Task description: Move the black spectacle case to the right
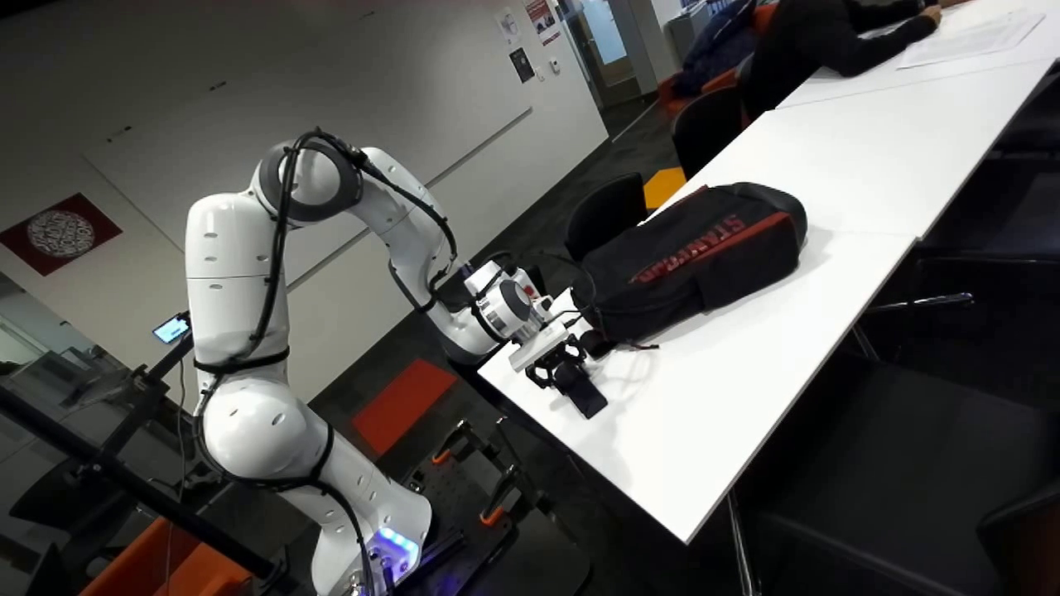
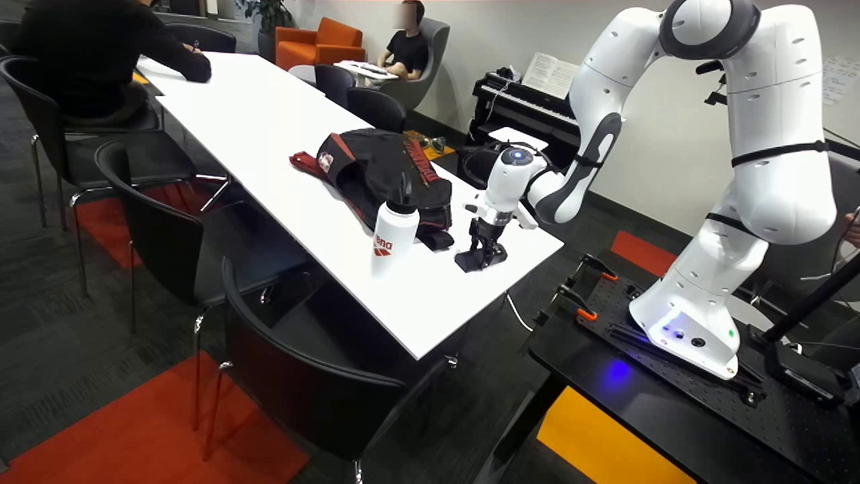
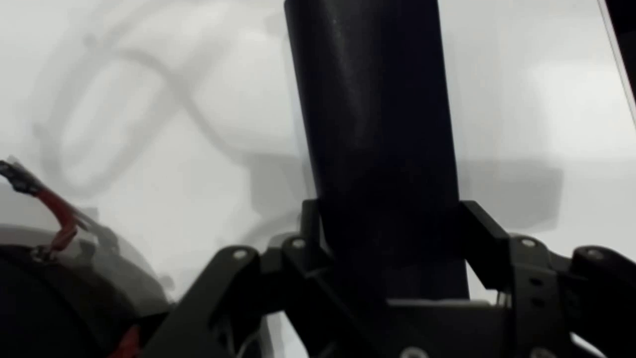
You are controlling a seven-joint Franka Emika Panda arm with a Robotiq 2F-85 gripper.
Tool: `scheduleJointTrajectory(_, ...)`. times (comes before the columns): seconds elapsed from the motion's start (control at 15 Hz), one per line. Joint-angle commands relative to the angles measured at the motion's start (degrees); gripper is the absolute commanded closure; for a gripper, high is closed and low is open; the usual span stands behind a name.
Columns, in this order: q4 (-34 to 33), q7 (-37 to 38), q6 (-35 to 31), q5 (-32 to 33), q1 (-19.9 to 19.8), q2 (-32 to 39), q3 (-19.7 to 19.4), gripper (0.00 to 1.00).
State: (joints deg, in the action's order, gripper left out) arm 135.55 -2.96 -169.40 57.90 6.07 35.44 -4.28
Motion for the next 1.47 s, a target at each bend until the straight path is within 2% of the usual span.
scheduleJointTrajectory(0.0,0.7,4.2,-2.5,1.6,1.0,-0.8,-2.9,0.56)
scheduleJointTrajectory(0.27,3.0,10.6,-5.5,1.5,0.4,-2.9,-8.8,0.56)
scheduleJointTrajectory(0.6,1.2,17.0,-10.0,0.3,0.5,-1.6,-19.2,0.56)
scheduleJointTrajectory(0.8,-0.4,18.7,-9.3,-1.9,-0.7,-0.7,-21.8,0.56)
scheduleJointTrajectory(0.93,-1.5,18.7,-8.5,-3.8,-2.0,-0.3,-22.1,0.56)
scheduleJointTrajectory(1.0,-1.7,17.5,-7.8,-5.1,-3.4,-0.4,-21.1,0.38)
scheduleJointTrajectory(1.07,-2.1,17.1,-7.8,-5.8,-4.0,-0.2,-20.7,0.09)
scheduleJointTrajectory(1.2,-2.5,17.2,-7.5,-7.0,-4.6,-0.3,-20.4,0.09)
scheduleJointTrajectory(1.27,-2.3,17.0,-7.5,-7.4,-4.8,-0.8,-20.3,0.02)
scheduleJointTrajectory(1.4,-0.2,16.9,-8.4,-7.1,-4.2,-3.2,-20.7,0.0)
